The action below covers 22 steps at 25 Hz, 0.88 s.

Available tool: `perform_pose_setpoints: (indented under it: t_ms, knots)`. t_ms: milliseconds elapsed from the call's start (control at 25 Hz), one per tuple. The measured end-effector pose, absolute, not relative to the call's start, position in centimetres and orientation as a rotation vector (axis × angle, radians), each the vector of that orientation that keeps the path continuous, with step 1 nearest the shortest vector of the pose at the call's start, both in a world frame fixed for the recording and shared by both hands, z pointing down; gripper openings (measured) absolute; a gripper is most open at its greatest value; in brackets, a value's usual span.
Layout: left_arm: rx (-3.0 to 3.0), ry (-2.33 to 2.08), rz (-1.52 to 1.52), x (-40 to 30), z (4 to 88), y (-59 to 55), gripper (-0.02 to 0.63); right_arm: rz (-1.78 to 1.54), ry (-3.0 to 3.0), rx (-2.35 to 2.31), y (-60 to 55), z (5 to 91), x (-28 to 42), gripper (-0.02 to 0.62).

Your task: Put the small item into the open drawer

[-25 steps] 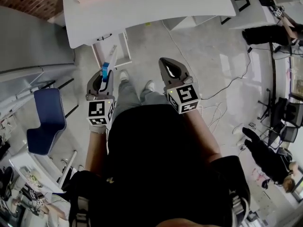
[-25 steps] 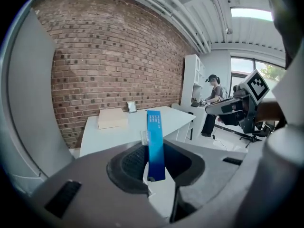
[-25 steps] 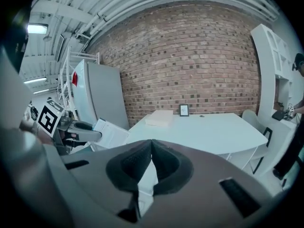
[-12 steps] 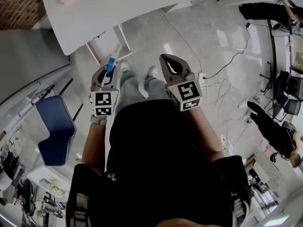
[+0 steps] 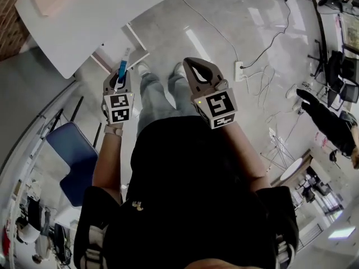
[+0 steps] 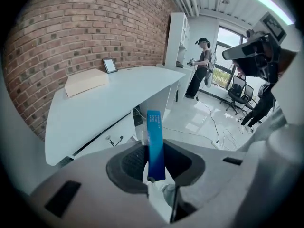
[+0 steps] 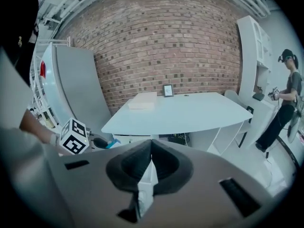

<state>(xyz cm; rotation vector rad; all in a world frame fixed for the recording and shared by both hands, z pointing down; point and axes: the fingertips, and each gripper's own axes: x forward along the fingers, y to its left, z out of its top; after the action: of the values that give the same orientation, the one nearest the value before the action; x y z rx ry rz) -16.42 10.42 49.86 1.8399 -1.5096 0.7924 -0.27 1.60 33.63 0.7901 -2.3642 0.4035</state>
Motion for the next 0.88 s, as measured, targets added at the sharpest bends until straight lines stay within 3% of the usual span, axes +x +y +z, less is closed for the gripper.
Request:
perform_pose_setpoints:
  t_ms: [880]
  knots:
    - [1.665,-1.207,1.118,-16.7,72.1,9.1,0.087,0.566,-2.145,0.859,3.4,42.0,3.1,0.011]
